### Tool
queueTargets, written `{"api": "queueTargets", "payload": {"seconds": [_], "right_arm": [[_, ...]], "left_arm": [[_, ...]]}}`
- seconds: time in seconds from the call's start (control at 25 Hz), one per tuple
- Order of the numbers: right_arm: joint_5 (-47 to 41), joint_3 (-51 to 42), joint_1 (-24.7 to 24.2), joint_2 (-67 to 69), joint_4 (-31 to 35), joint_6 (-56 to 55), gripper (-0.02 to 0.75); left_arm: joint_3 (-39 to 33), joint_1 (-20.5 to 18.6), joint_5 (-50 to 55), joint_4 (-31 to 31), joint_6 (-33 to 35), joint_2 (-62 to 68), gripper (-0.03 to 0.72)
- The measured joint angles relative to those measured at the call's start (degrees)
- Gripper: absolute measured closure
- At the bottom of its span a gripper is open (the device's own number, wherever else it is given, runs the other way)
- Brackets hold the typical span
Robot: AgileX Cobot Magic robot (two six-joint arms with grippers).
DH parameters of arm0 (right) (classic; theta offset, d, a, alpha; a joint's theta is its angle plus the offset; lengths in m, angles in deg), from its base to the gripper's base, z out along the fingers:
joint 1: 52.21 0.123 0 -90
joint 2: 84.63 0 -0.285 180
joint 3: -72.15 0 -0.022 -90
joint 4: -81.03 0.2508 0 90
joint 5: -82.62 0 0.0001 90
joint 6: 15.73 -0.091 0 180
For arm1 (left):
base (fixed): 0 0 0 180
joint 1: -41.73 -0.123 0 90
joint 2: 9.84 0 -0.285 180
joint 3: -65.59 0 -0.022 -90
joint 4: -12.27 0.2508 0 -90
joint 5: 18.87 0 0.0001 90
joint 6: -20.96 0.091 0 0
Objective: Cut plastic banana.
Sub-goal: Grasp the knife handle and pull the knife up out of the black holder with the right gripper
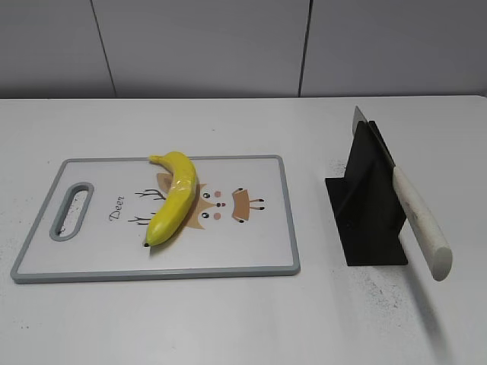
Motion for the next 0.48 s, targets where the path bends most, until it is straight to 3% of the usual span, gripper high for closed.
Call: {"api": "queueTargets", "payload": {"seconds": [0.48], "right_arm": [[0.0, 0.0, 0.0, 0.0, 0.0, 0.0, 0.176]], "left_arm": [[0.0, 0.0, 0.0, 0.0, 0.0, 0.0, 0.459]]}}
